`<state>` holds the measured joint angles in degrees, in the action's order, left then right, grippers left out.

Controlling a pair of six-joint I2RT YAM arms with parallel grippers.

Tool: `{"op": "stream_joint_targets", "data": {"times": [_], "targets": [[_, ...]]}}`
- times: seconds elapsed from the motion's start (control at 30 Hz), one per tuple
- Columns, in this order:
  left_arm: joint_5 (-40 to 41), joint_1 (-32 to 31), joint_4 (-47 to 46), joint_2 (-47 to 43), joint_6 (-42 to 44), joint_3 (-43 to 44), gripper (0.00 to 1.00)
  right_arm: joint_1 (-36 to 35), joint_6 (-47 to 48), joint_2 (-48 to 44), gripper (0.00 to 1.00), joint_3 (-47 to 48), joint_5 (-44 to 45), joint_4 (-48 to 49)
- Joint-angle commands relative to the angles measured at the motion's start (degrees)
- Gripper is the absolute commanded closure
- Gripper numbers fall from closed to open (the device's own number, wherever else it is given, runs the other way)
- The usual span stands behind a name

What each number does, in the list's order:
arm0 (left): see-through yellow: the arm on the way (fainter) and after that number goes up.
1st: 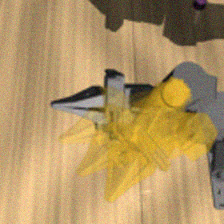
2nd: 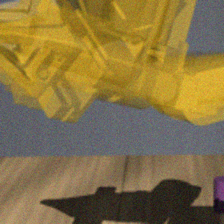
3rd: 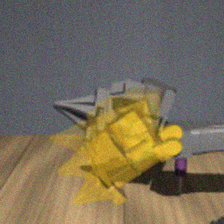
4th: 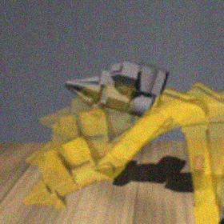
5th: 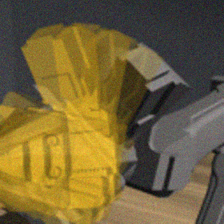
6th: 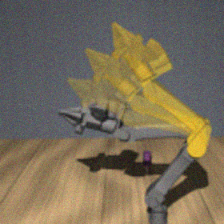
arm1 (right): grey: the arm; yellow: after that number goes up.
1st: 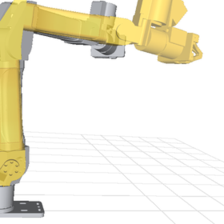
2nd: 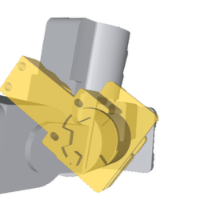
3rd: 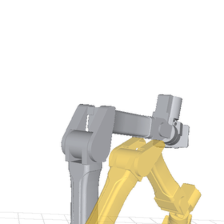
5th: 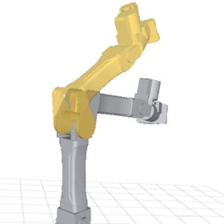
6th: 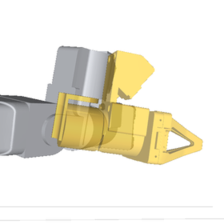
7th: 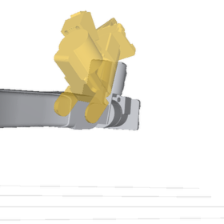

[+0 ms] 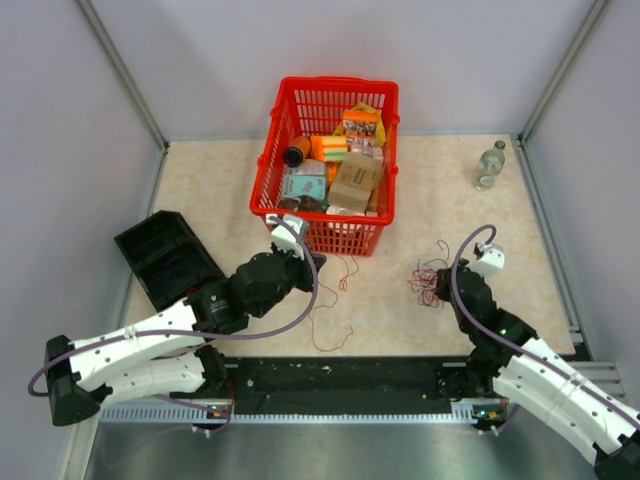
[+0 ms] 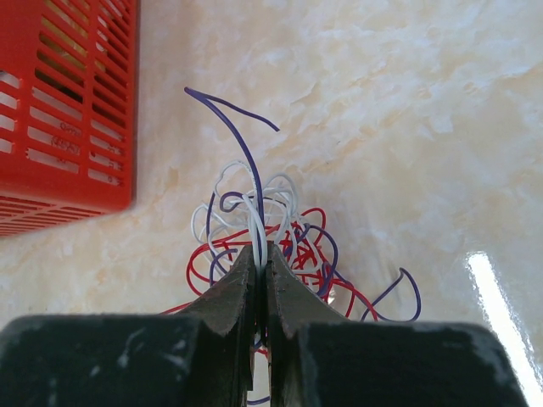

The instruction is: Untangle the cables

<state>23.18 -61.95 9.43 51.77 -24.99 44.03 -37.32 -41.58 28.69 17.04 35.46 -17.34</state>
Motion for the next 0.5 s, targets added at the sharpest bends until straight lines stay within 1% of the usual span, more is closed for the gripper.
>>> {"op": "stream_joint_targets", "data": {"times": [0.0,0.07,0.17,0.23,0.27,0.3,0.33,0.4,0.43,0.47], "targets": [[3.1,0.2,-10.8,-0.7,7.0,-1.7,1.0,0.4,0.5,0.8,1.0,0.8,-0.7,3.0],[2.5,0.2,-12.5,-1.1,9.3,-2.8,1.0,0.4,0.6,1.3,1.0,0.8,-0.9,3.5],[4.5,0.2,-15.2,-0.4,11.1,-5.1,1.0,0.4,0.6,1.7,1.0,0.8,-1.2,4.0],[3.4,0.2,-15.0,0.3,11.3,-5.4,1.0,0.5,0.6,1.7,1.0,0.6,-1.3,4.4],[2.7,0.2,-12.7,0.9,10.4,-4.8,1.0,0.5,0.5,1.7,1.0,0.5,-1.4,4.5],[1.4,0.2,-10.2,1.3,7.9,-4.2,0.94,0.5,0.5,1.8,1.0,0.5,-1.6,4.5],[0.0,0.2,-7.2,1.5,5.5,-4.3,0.84,0.5,0.5,1.8,1.0,0.6,-1.8,4.5],[-3.6,0.2,-5.3,1.5,1.8,-6.6,0.72,0.5,0.2,1.4,1.0,0.5,-2.5,4.5],[-5.0,0.2,-4.2,1.6,1.0,-7.9,0.64,0.5,-0.4,1.2,1.0,0.3,-2.9,4.5],[-6.0,0.2,-2.9,1.6,-0.7,-9.2,0.59,0.5,-0.6,1.2,1.0,0.2,-3.6,4.6]]}}
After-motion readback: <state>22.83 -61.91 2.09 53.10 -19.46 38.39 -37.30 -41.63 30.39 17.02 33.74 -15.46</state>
